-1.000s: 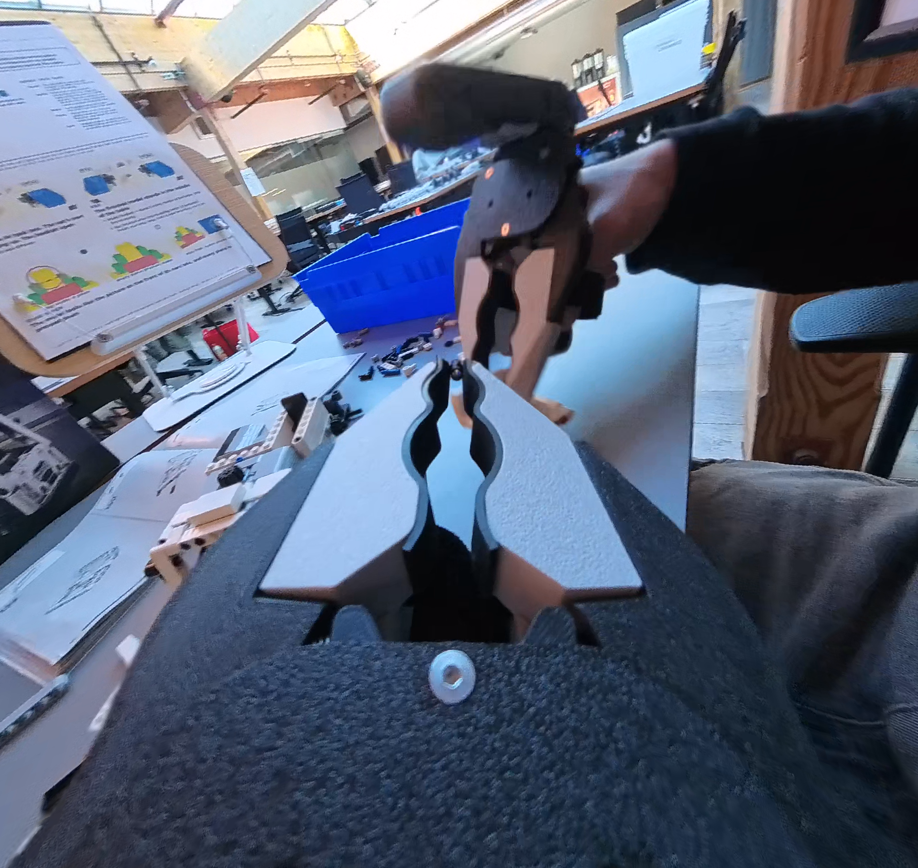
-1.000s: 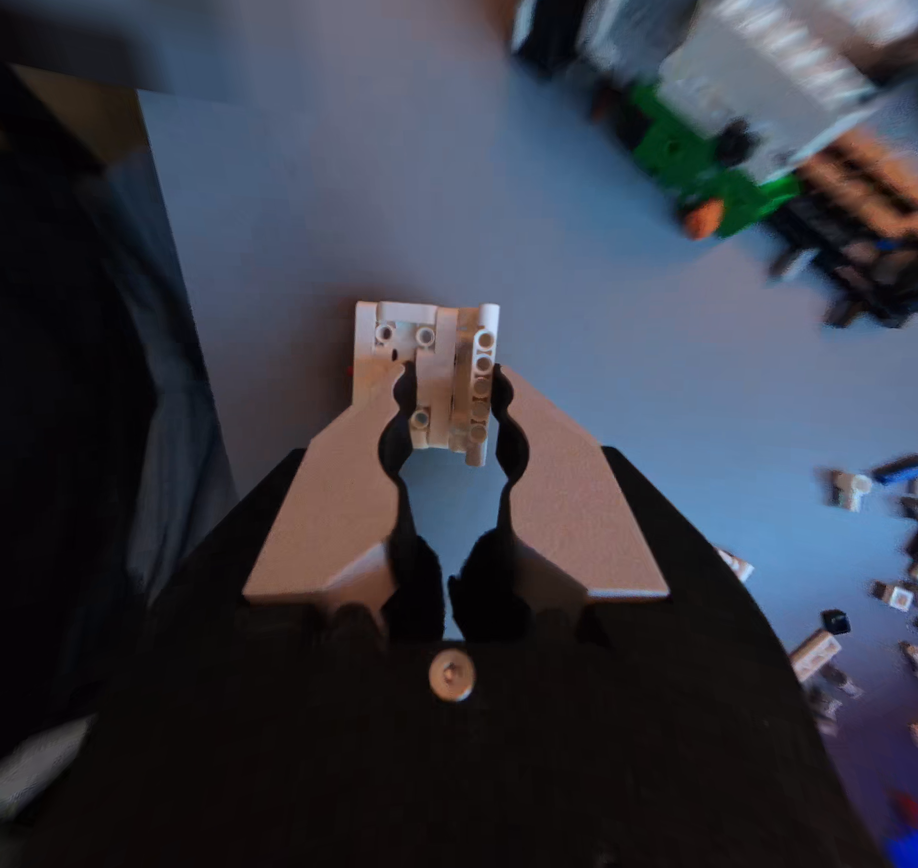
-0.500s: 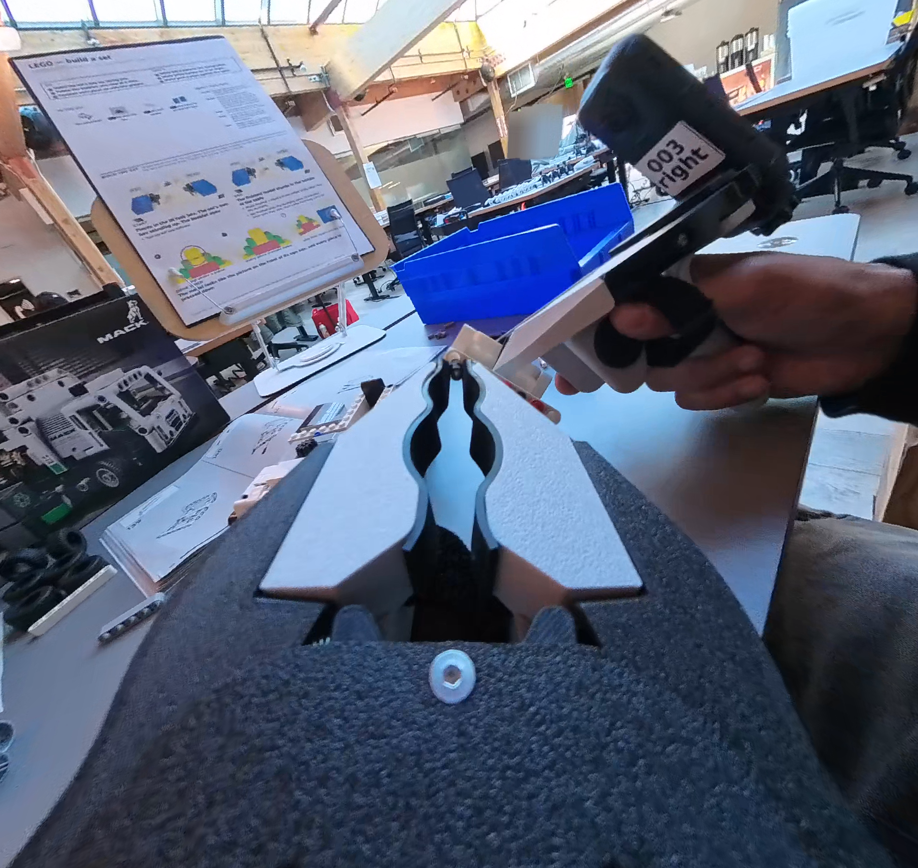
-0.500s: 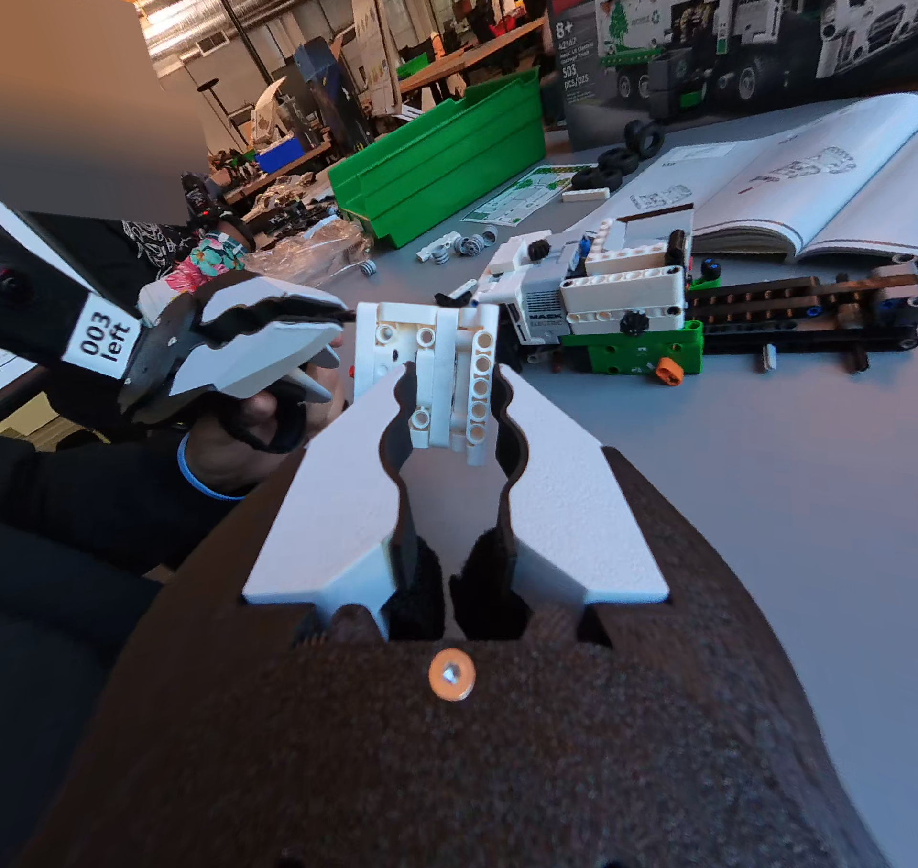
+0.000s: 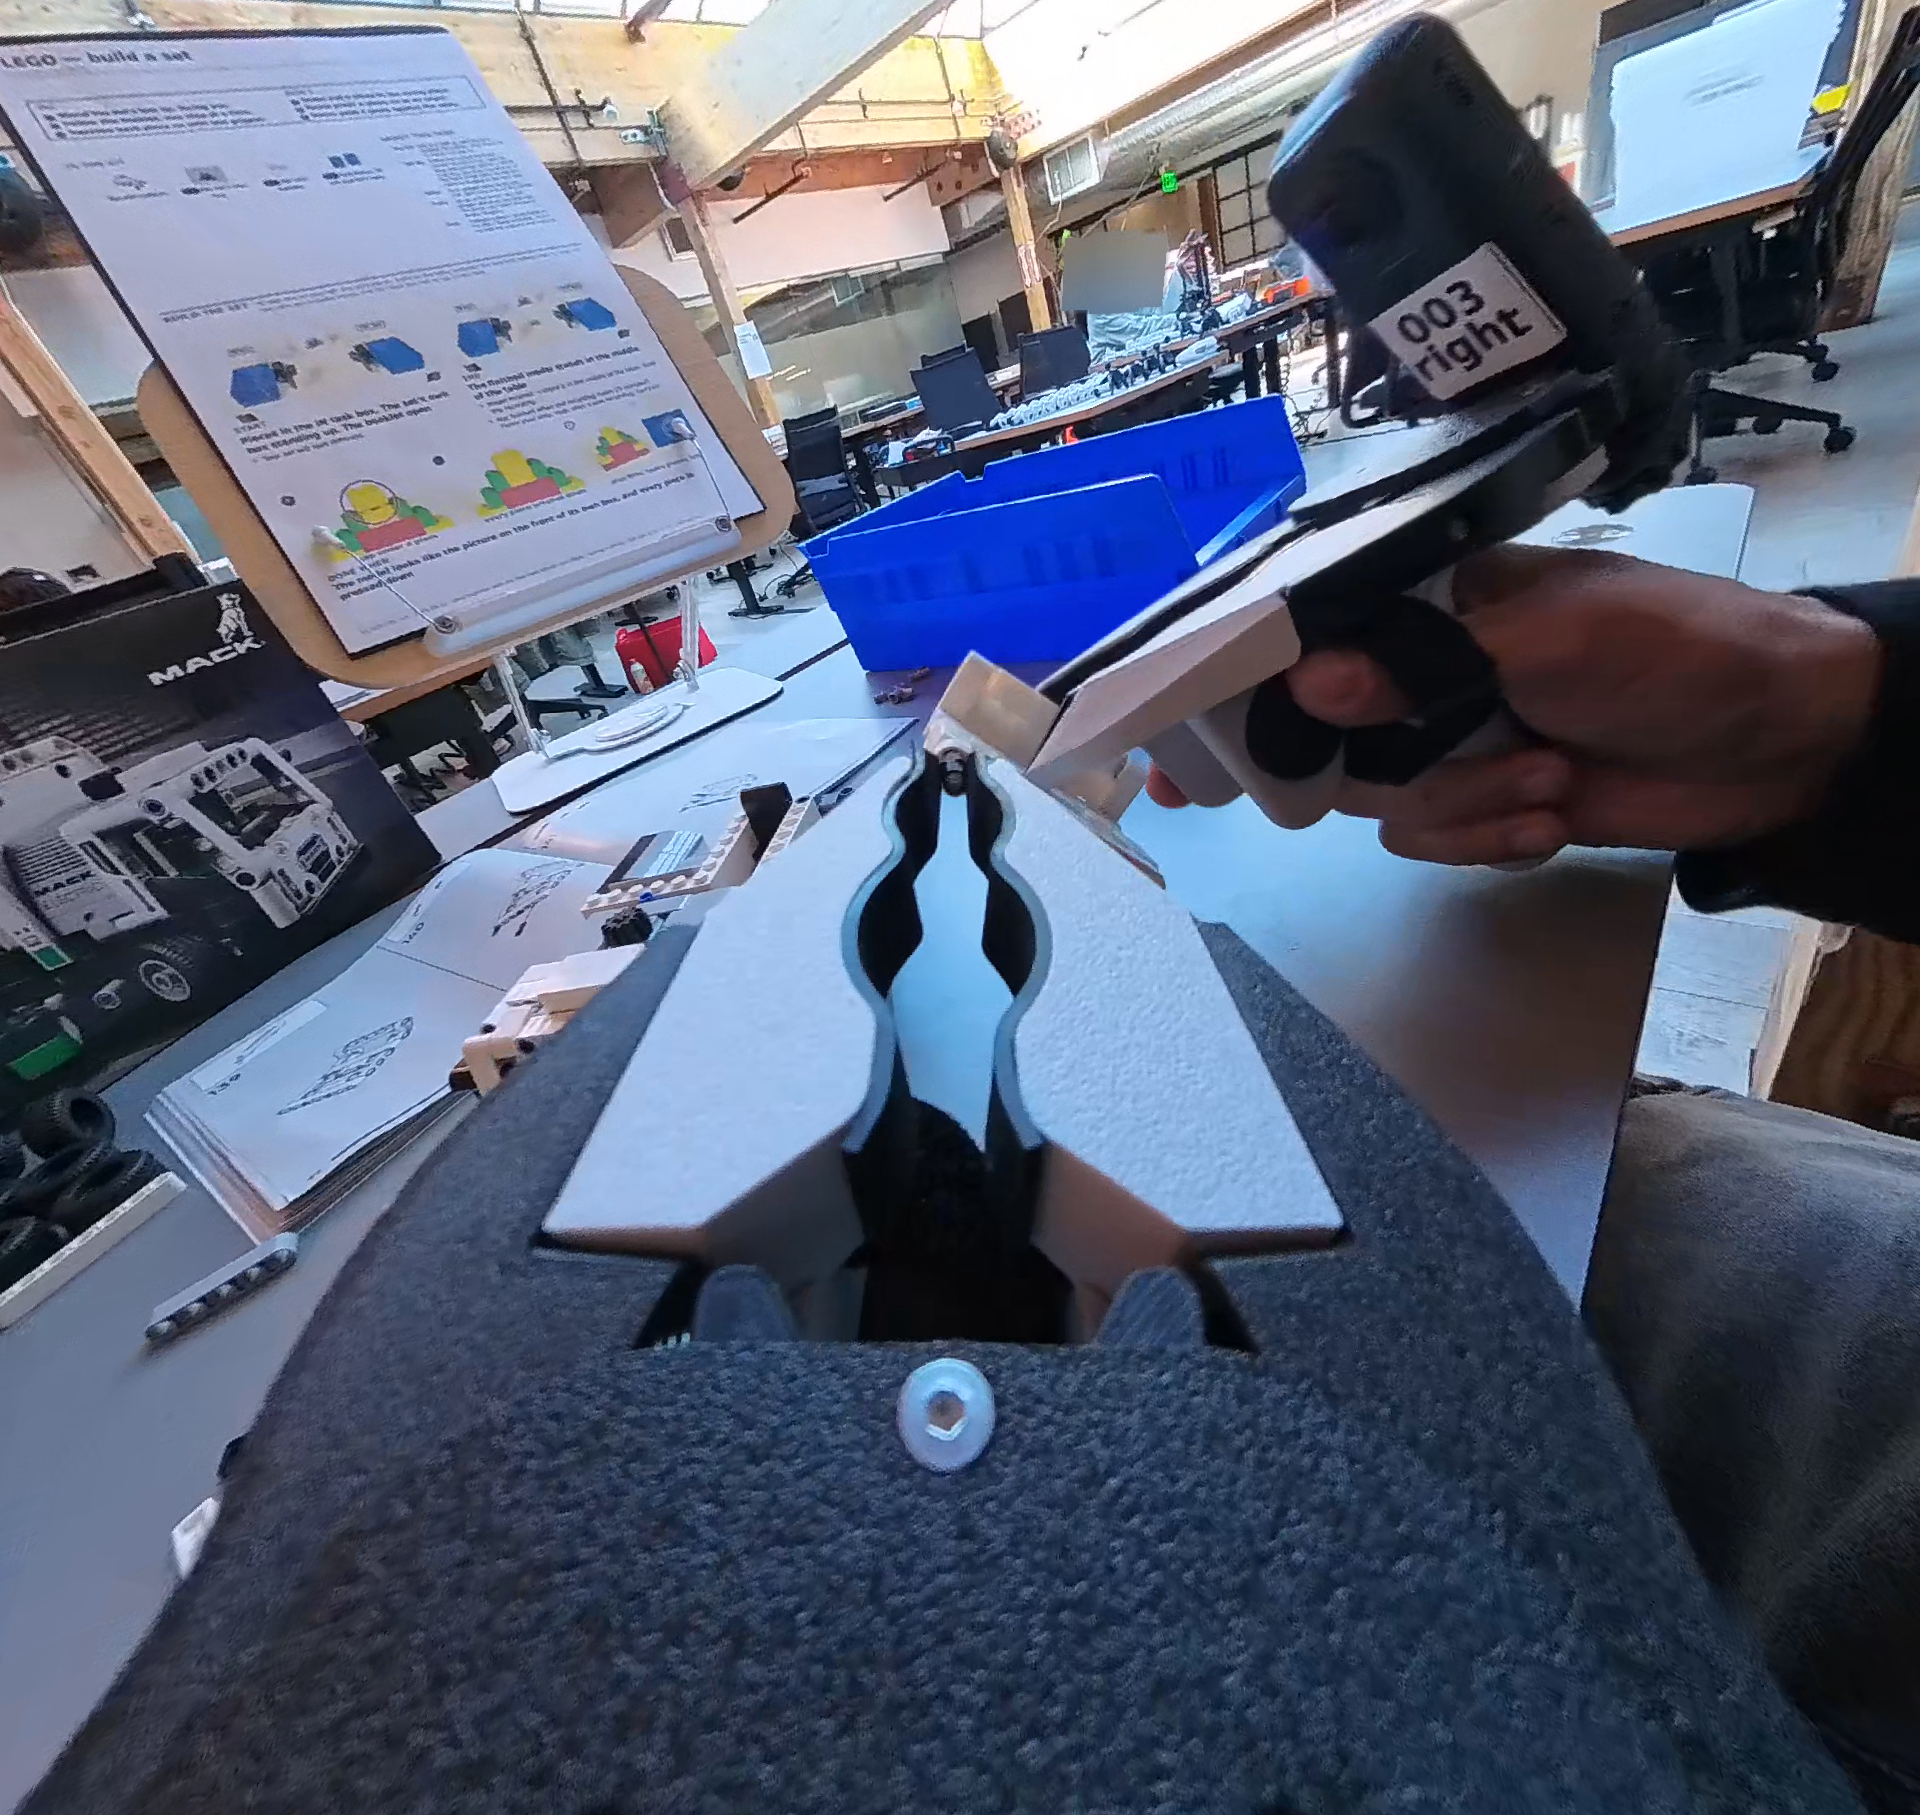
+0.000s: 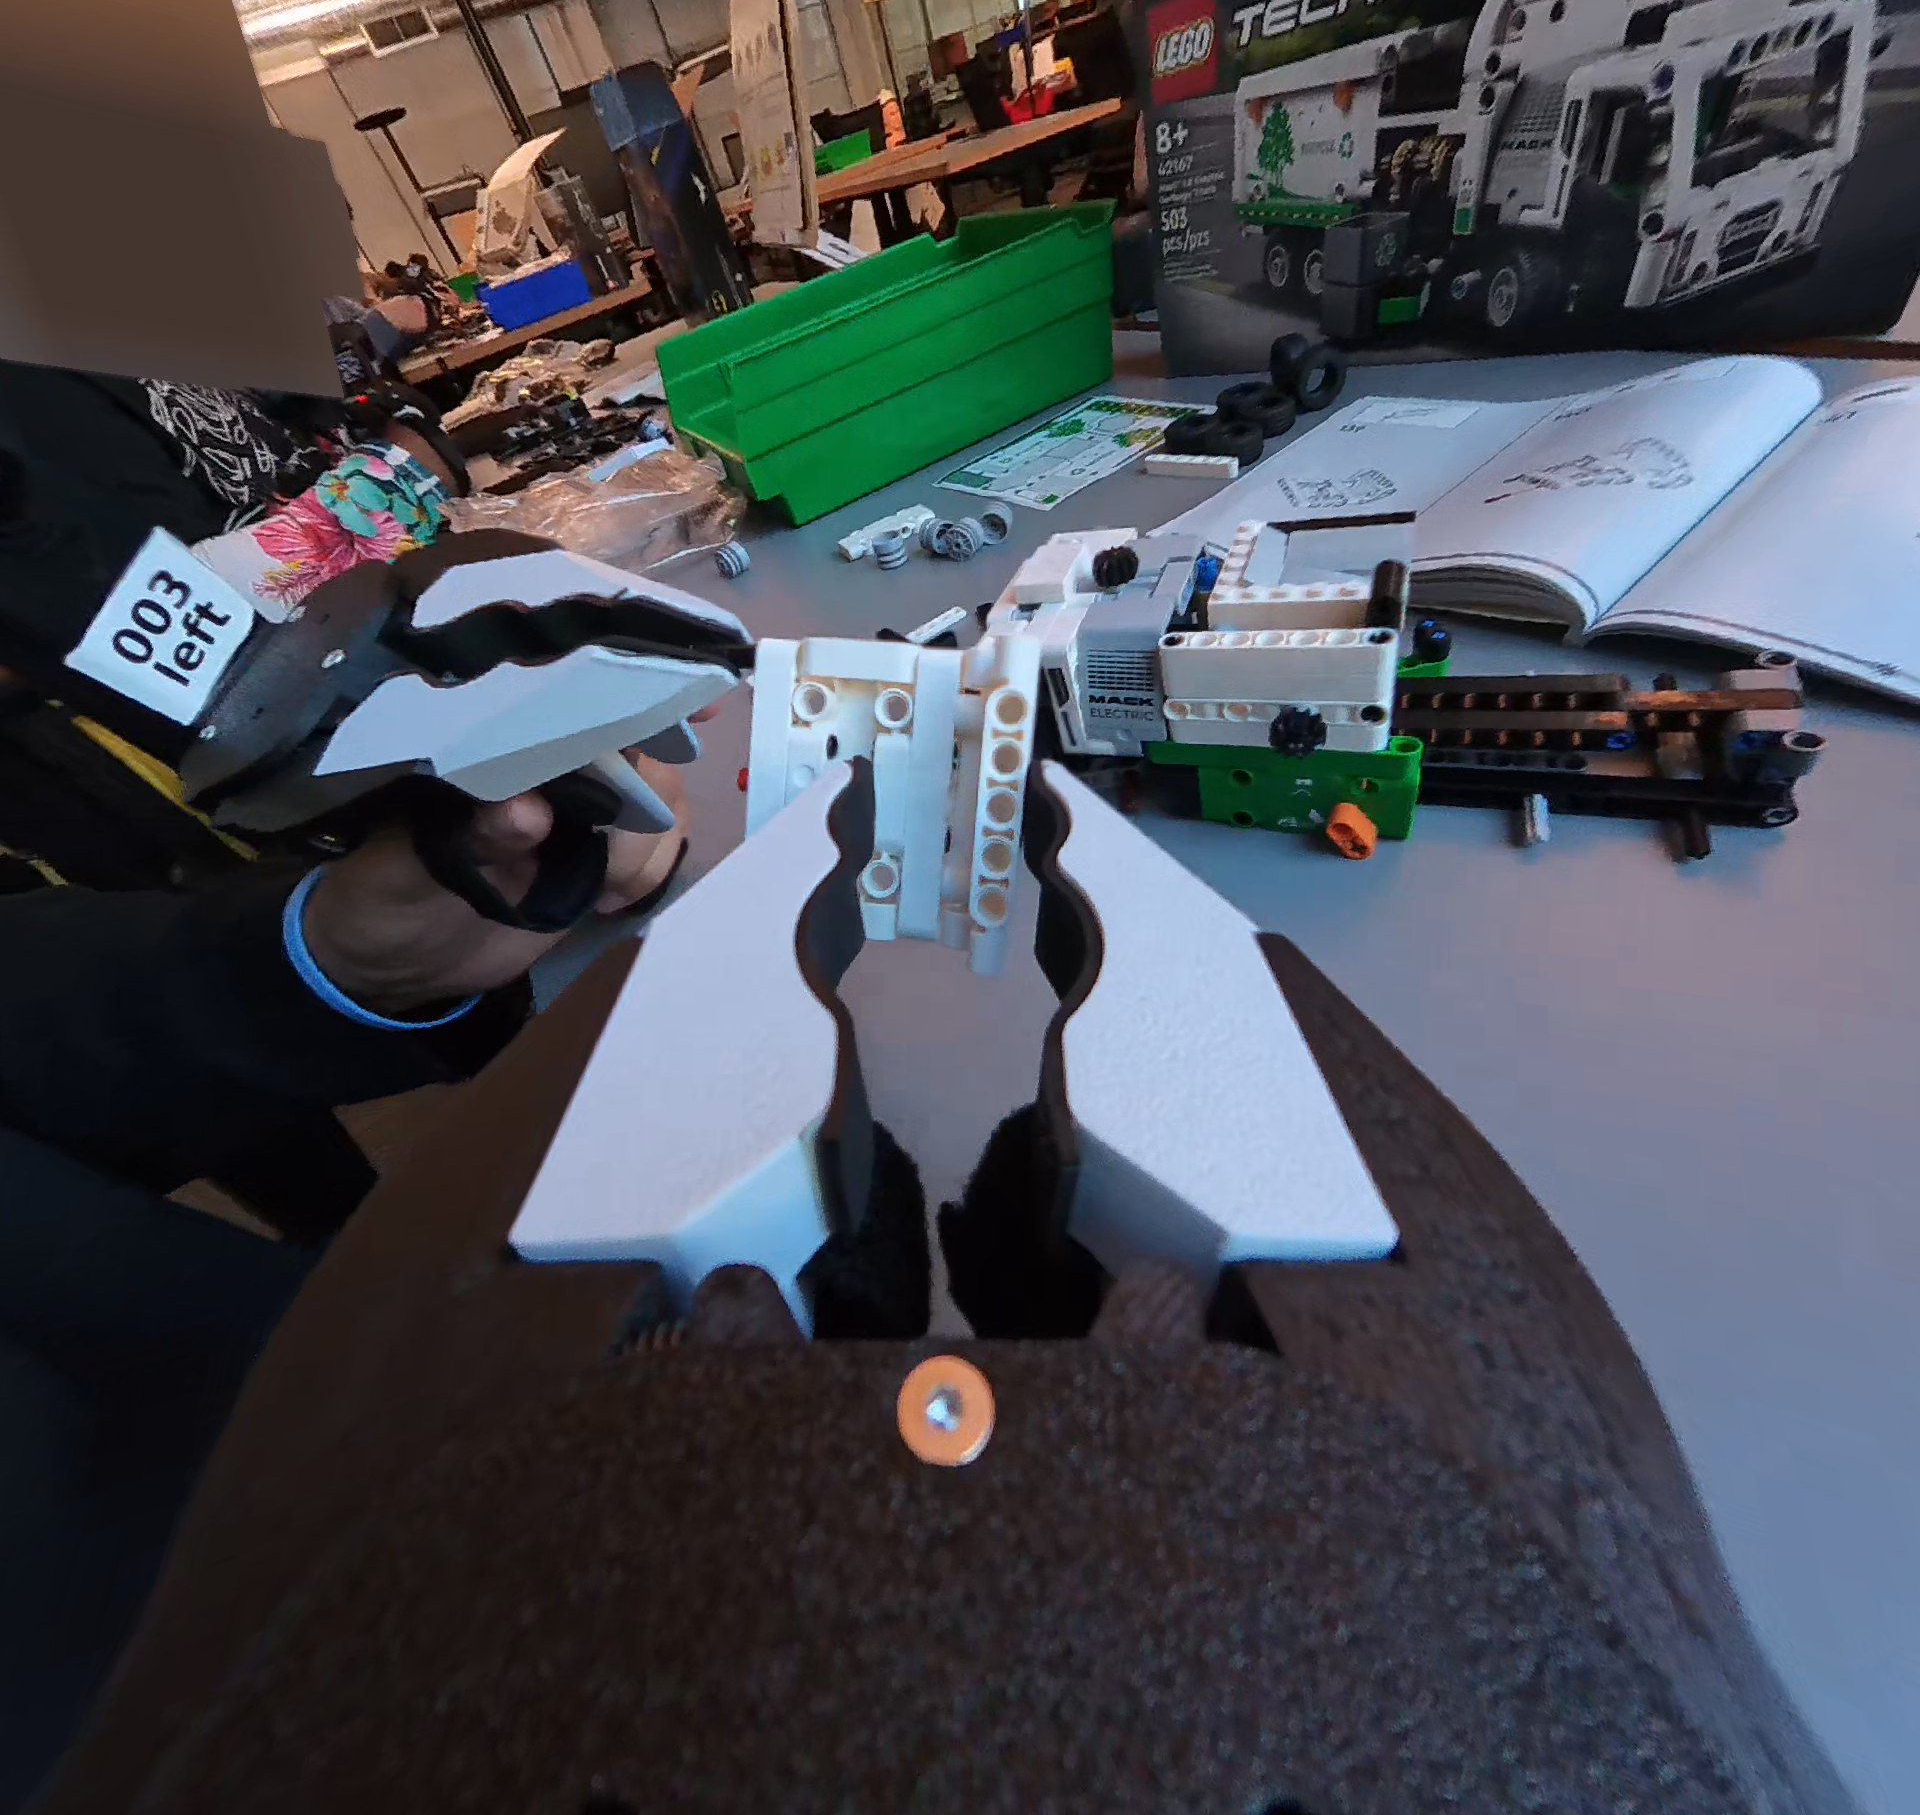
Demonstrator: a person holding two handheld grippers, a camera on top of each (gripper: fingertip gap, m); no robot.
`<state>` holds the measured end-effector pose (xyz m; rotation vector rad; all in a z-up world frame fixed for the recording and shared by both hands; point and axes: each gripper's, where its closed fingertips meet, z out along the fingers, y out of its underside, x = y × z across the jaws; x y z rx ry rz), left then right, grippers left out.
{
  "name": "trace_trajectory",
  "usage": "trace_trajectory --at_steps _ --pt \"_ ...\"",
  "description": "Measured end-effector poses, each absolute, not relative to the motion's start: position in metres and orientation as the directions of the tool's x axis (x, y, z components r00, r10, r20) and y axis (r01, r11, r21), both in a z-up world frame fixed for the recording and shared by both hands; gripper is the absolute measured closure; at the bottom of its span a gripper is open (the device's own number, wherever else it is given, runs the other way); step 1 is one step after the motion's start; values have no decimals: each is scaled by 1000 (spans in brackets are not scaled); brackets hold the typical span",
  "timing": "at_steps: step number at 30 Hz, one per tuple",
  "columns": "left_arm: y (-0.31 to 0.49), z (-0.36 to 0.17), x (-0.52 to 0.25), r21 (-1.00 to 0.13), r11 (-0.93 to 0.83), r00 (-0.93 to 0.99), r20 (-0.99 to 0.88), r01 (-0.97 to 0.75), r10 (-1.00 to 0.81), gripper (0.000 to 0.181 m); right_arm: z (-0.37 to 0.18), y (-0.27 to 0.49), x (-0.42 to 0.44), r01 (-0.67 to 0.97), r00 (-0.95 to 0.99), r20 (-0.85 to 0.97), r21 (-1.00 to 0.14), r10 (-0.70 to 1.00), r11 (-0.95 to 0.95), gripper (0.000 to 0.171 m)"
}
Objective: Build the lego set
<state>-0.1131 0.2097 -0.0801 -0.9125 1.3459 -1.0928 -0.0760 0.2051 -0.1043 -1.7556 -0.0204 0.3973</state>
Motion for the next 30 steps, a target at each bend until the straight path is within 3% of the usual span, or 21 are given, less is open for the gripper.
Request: trace_trajectory --at_steps 6,8,14,17,22,27,30 --pt "213 -71 -114 -986 127 -108 -140 112 -984 178 -88 203 -77 -147 956 -165 -985 244 -91 145" --pt "214 -67 -114 -988 72 -118 -88 135 -989 178 -92 202 -76 -129 960 -151 -986 237 -108 160" --pt "215 -68 -110 -993 12 -144 -28 113 -989 178 -95 205 -73 -175 958 -194 -979 213 -109 160" --pt "216 -68 -109 -993 -66 -176 49 93 -983 178 -92 206 -70 -120 976 -132 -990 176 -78 160" --pt "208 -71 -111 -988 -154 -304 137 32 -943 178 -88 199 -70 95 984 82 -993 159 -70 161" --pt "202 -81 -112 -996 -82 -360 89 -35 -929 178 -88 195 -69 309 943 291 -946 160 -102 160" --pt "201 -93 -111 -995 8 -361 28 -96 -932 177 -89 193 -66 493 868 475 -859 144 -140 161"
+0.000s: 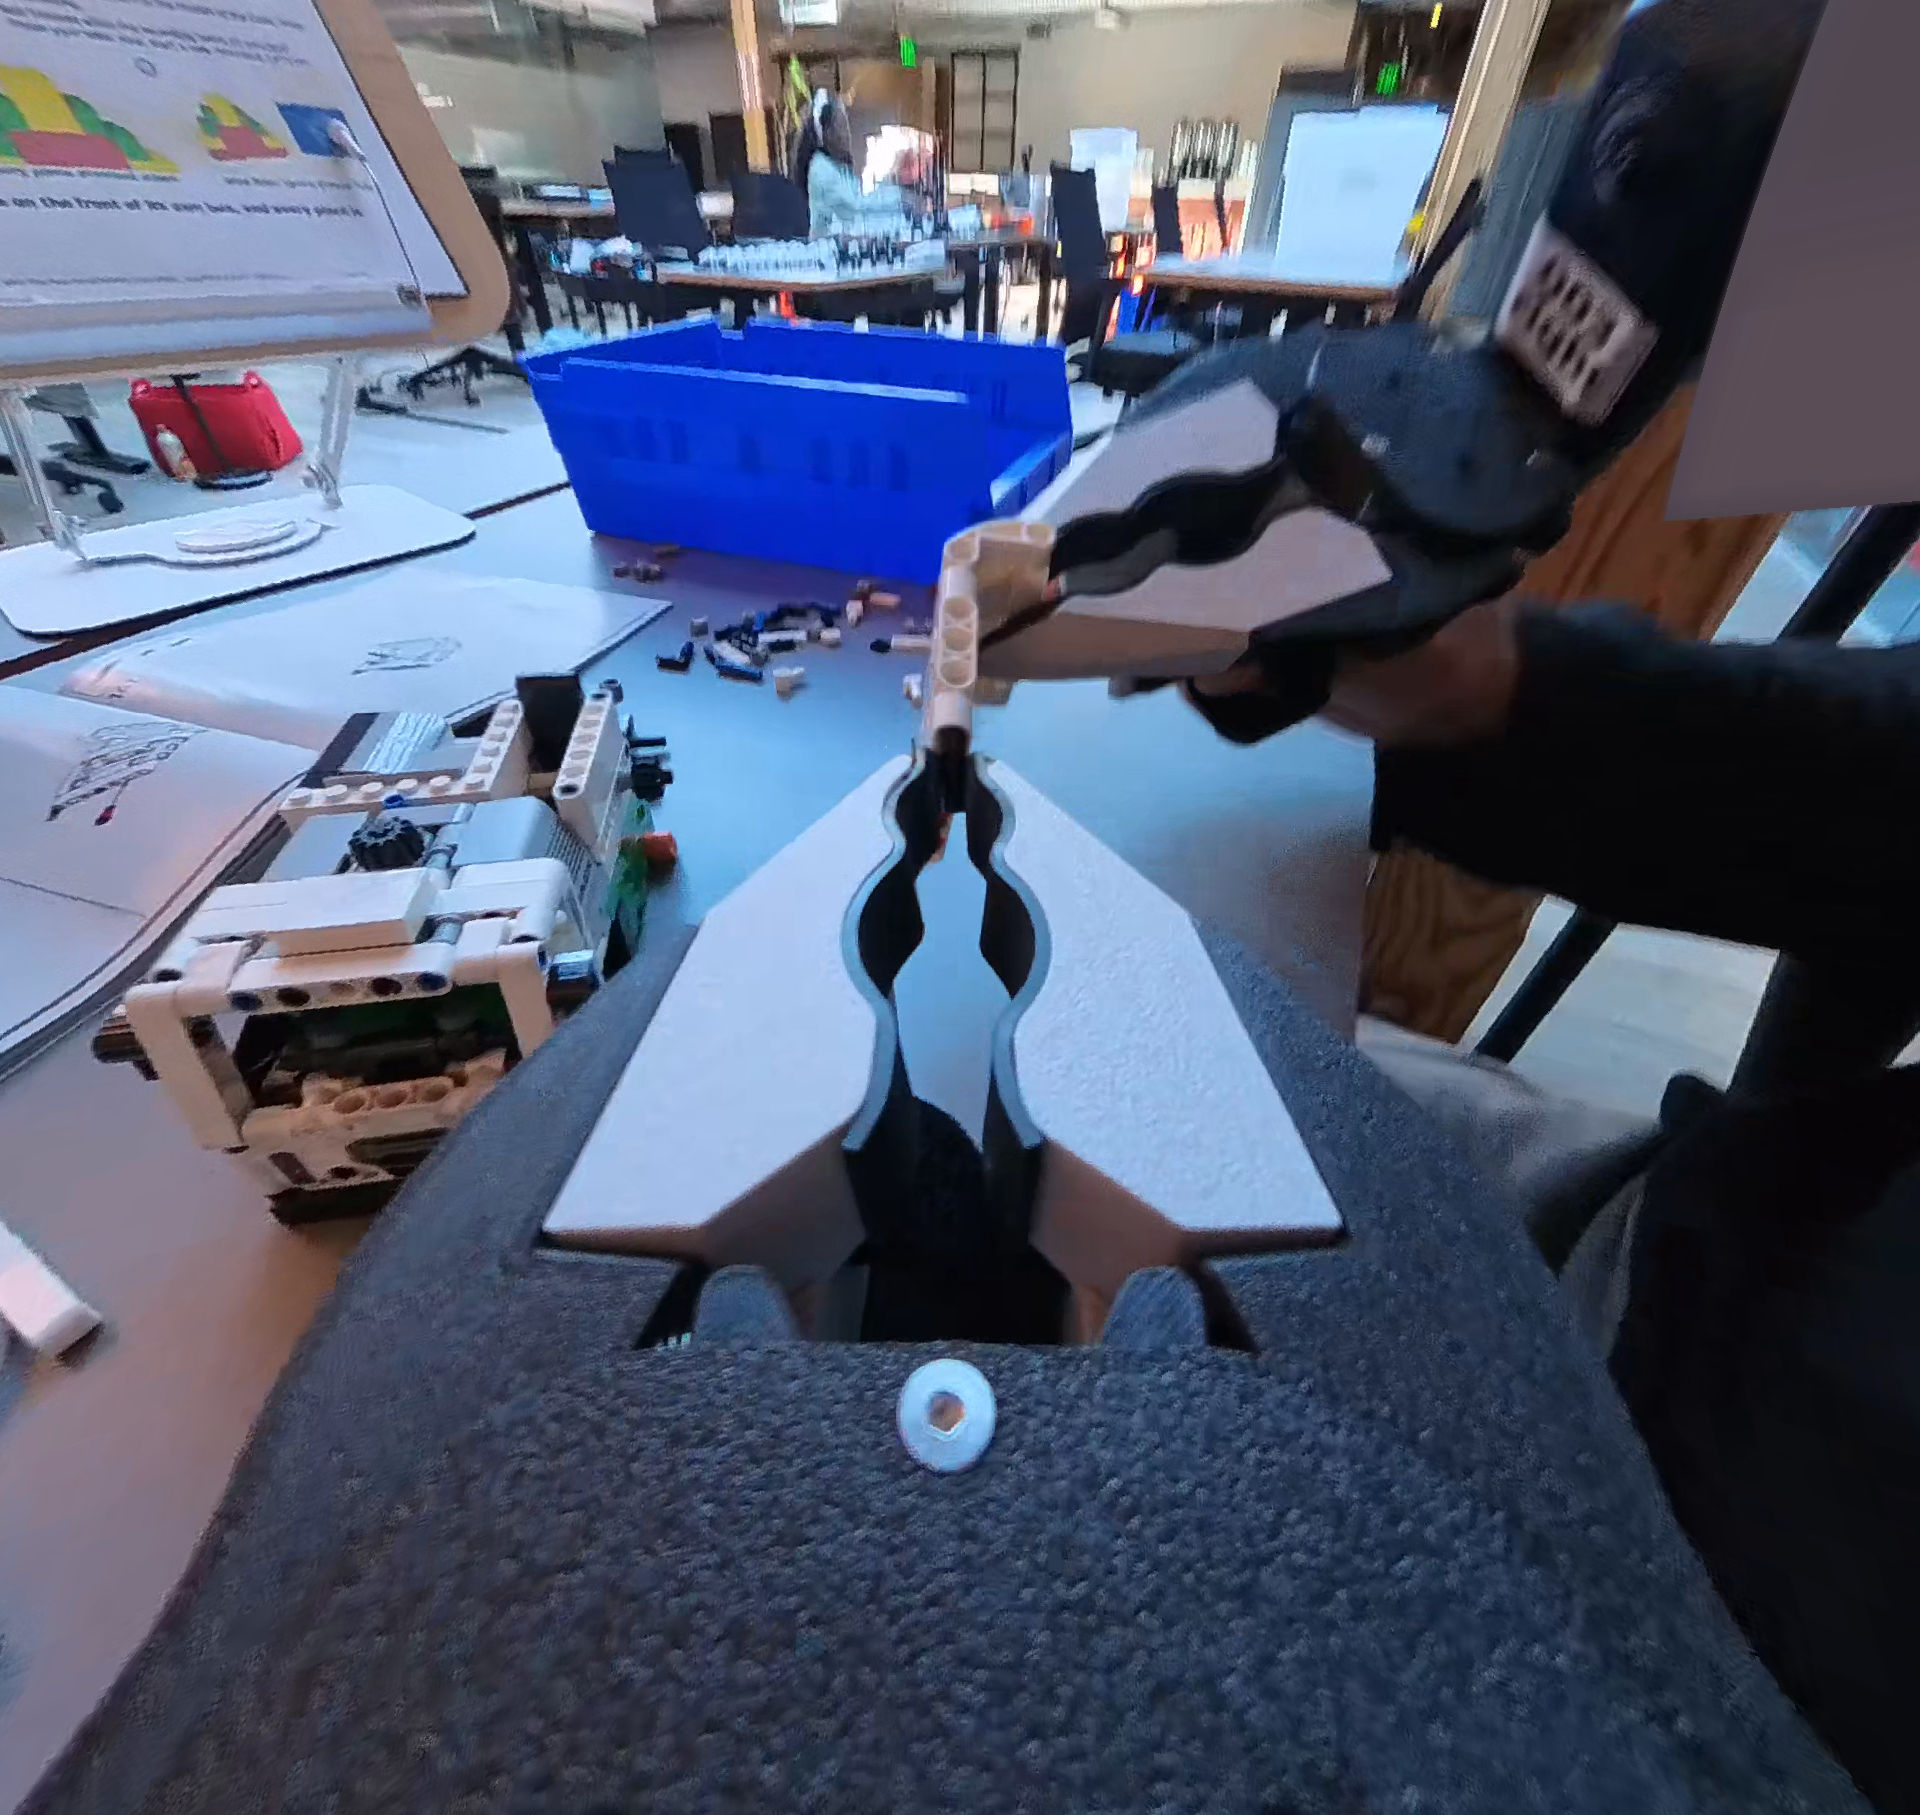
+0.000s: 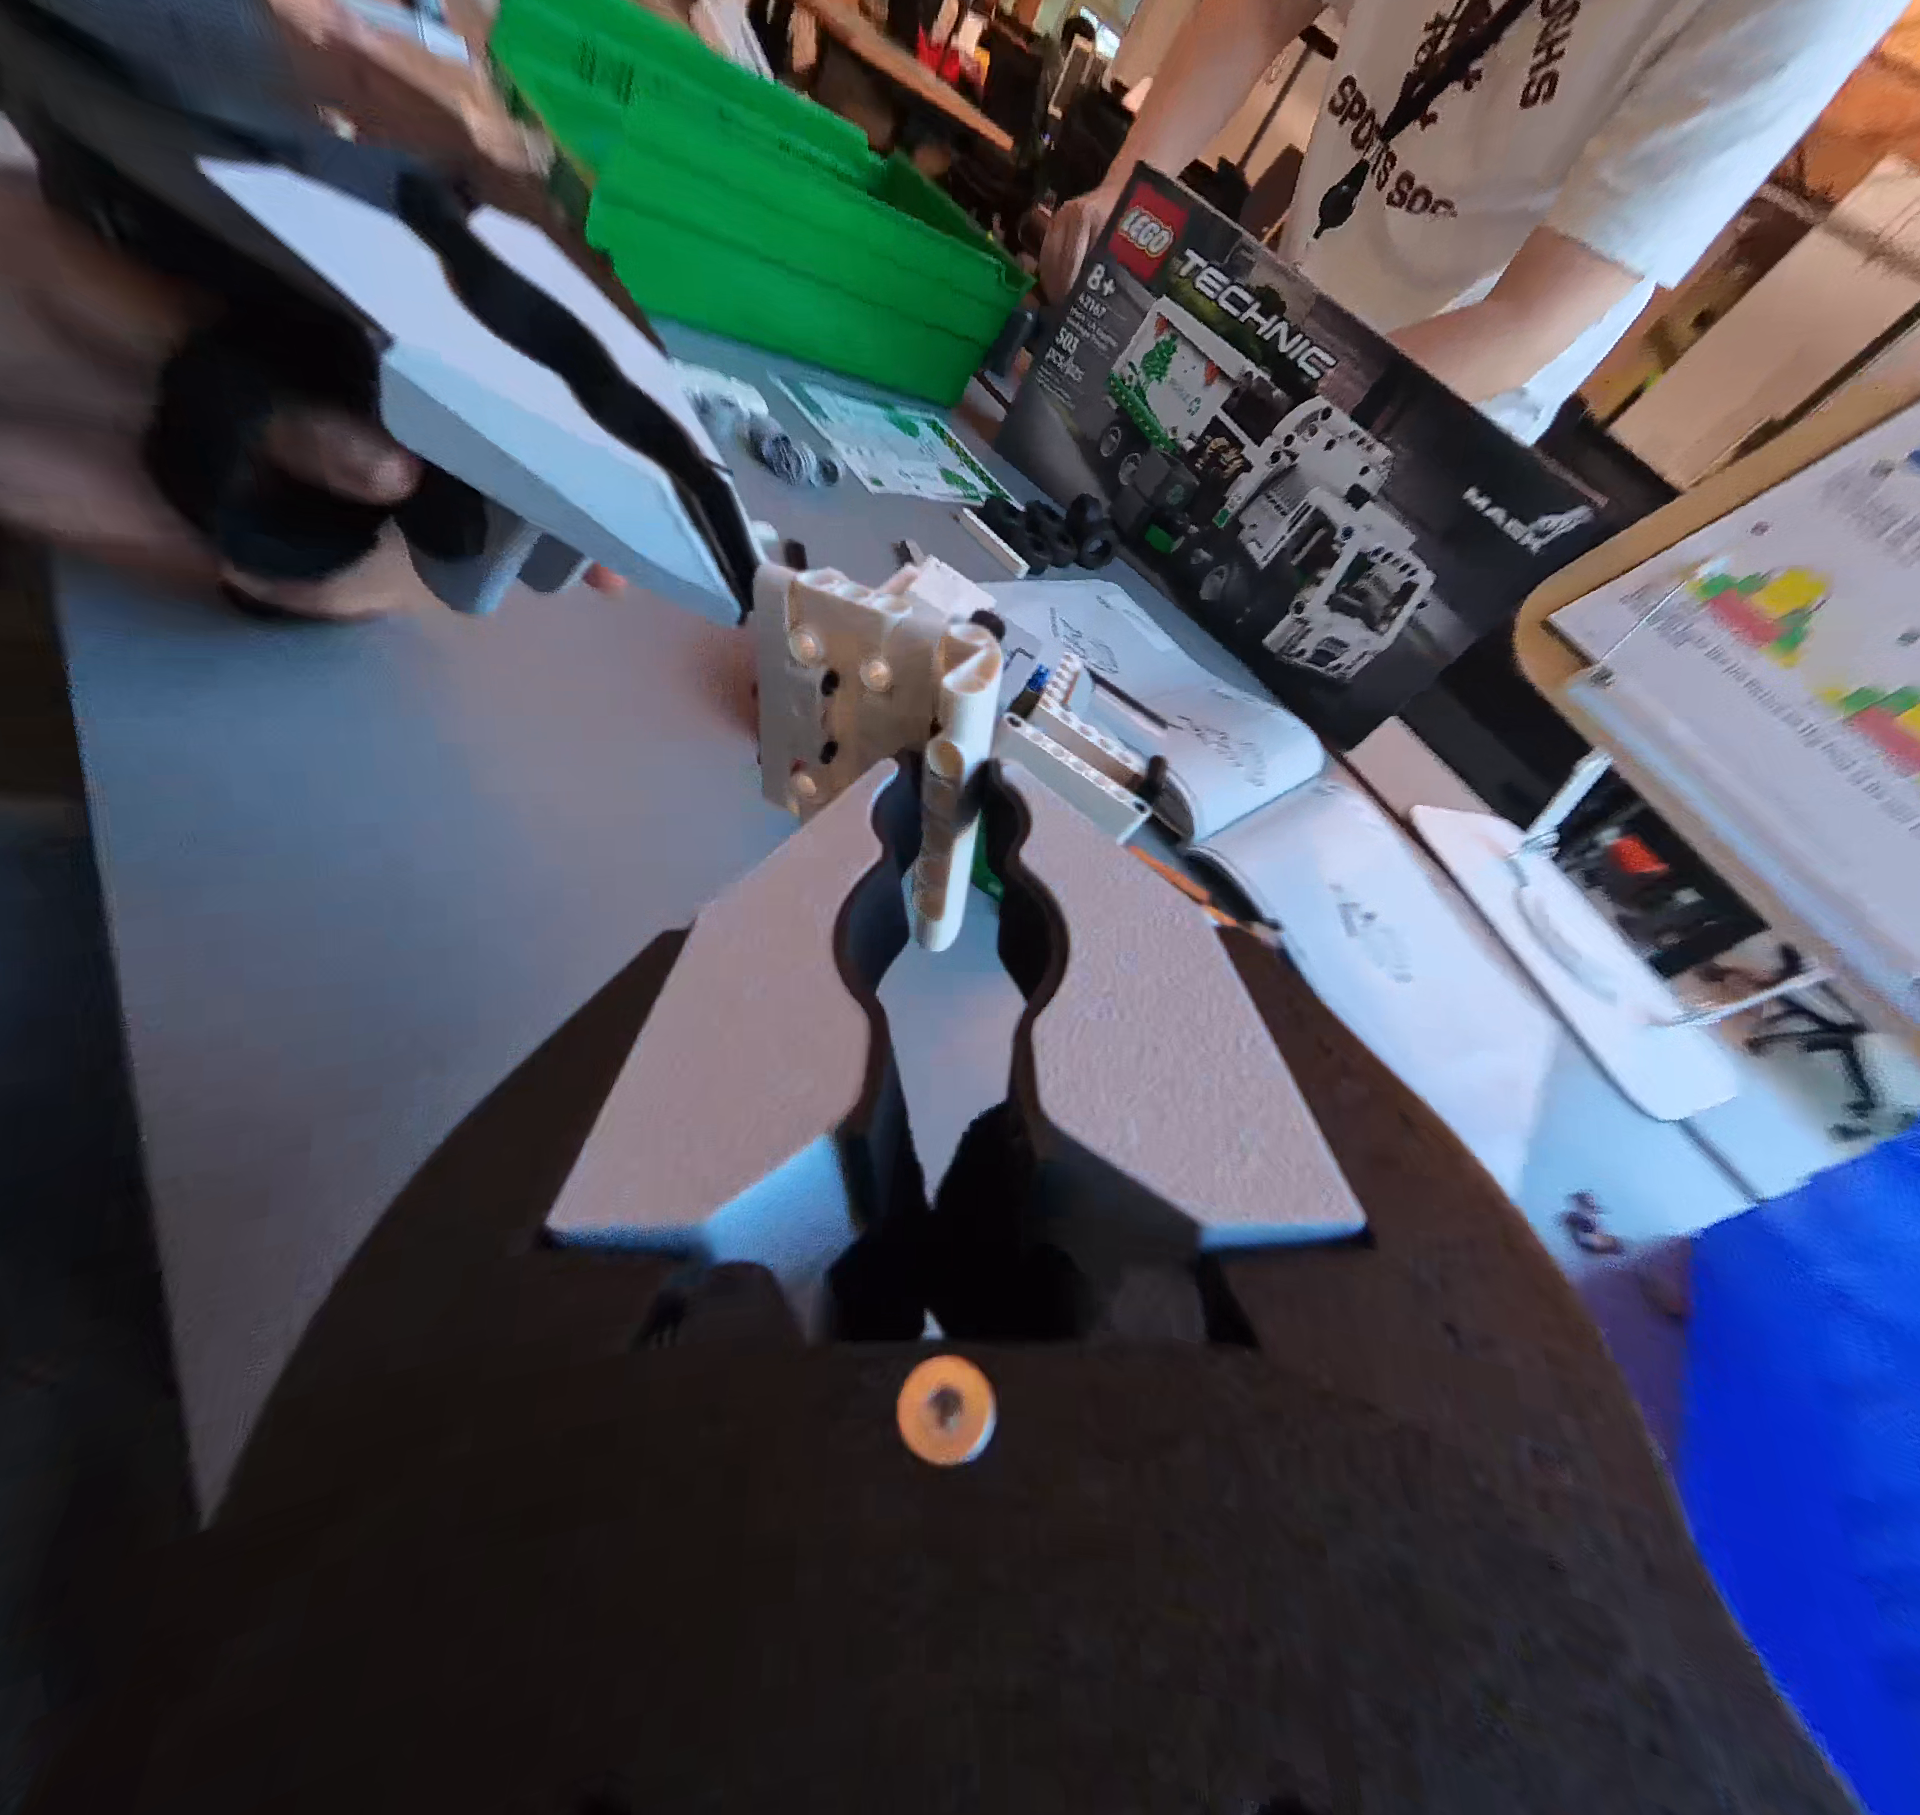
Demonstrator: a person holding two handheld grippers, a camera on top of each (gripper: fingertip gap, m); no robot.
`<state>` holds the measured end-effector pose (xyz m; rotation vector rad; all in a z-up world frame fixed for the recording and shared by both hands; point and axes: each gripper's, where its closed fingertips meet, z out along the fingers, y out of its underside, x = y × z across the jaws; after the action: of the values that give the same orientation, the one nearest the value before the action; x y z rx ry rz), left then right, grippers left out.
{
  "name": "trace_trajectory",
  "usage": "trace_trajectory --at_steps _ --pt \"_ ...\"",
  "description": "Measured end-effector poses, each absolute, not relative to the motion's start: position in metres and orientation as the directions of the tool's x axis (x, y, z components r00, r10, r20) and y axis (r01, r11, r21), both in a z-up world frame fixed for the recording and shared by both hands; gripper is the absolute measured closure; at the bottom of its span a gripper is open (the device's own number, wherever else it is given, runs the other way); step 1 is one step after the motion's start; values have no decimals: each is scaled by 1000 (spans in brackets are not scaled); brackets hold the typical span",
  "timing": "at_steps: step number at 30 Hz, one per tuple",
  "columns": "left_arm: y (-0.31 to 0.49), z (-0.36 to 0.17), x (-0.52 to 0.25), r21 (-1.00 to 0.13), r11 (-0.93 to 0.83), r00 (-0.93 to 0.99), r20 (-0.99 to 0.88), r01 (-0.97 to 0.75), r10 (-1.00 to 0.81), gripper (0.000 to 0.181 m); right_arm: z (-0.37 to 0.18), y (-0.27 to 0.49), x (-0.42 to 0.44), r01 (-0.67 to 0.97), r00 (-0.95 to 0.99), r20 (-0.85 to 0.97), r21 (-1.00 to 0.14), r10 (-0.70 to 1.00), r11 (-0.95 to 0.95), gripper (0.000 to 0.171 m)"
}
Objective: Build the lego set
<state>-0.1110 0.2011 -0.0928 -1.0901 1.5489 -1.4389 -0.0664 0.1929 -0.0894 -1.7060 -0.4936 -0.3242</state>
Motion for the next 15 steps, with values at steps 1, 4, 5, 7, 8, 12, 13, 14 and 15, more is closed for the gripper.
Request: trace_trajectory --at_steps 1,4,5,7,8,12,13,14,15 --pt "201 -98 -110 -992 43 -360 3 -120 -933 177 -90 192 -66 542 839 524 -826 146 -155 161" --pt "201 -117 -108 -966 144 -355 -60 -215 -933 178 -99 190 -62 687 726 667 -694 165 -216 161" --pt "201 -122 -108 -956 172 -358 -78 -239 -930 177 -100 190 -62 727 685 709 -650 168 -223 161" --pt "201 -129 -107 -941 191 -359 -83 -278 -930 178 -105 189 -60 771 631 753 -584 186 -254 161" --pt "201 -131 -106 -937 193 -362 -79 -291 -929 178 -106 189 -60 785 613 768 -565 184 -256 161" --pt "202 -134 -105 -931 184 -358 -63 -316 -932 178 -109 191 -61 787 605 779 -554 165 -271 161" --pt "202 -135 -105 -930 185 -362 -61 -318 -930 178 -110 191 -63 774 624 763 -574 168 -266 161" --pt "202 -135 -106 -928 185 -364 -58 -323 -930 178 -111 191 -63 776 621 766 -570 168 -269 161" --pt "202 -137 -106 -925 183 -365 -53 -333 -929 178 -111 191 -63 794 596 786 -547 164 -266 161"
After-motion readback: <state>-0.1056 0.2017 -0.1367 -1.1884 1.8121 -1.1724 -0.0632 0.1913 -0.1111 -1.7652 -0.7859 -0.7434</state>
